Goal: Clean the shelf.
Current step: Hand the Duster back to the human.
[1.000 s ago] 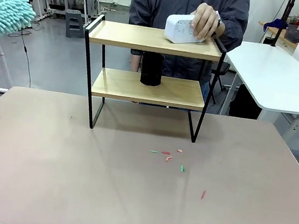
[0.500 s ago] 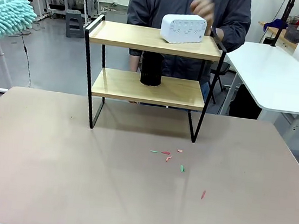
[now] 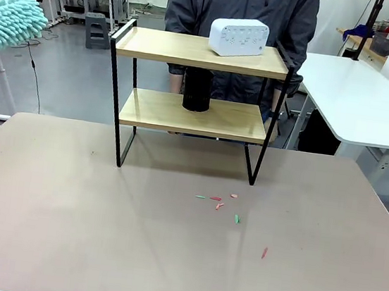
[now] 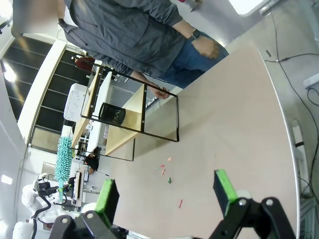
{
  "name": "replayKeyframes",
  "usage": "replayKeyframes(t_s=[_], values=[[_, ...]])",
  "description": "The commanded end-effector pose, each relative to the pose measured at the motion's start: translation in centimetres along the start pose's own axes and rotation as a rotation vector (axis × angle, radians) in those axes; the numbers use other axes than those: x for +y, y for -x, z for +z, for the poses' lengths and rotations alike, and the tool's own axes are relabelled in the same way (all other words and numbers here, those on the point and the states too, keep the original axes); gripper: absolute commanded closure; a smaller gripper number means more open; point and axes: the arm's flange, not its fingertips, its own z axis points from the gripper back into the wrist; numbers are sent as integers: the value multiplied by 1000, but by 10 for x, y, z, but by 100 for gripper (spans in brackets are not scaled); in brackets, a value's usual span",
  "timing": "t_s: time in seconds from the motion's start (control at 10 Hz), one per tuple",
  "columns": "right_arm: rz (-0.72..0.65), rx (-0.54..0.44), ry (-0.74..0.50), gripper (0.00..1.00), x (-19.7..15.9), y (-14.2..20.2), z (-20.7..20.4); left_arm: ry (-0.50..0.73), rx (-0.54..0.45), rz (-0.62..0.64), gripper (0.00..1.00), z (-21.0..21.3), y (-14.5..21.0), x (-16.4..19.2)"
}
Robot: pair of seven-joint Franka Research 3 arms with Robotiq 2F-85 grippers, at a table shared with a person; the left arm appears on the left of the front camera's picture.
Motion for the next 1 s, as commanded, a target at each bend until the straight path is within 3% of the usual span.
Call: replayKeyframes(t_s=[0.0,0.1,0.3,0.4,0.6,0.7,0.9], values=[[24,-20,-22,0,0,-2,-1,10,-23,5,88,0,-1,-2],[0,0,0,0,0,0,0,0,0,0,88,0,0,0],[242,-78,-74,0,96,-53,-6,209,-128,-380,88,38,-12,-61],[312,-91,-124,0,138,-64,-24,227,-123,-494,88,44,-13,-79],[390,-1,-203,0,178,-52,-71,291,151,-768,88,13,-26,-127],[426,86,-245,0,191,-33,-88,277,335,-879,88,-14,-32,-152],[541,282,-329,0,205,30,-92,298,598,-1052,88,-81,-45,-206]])
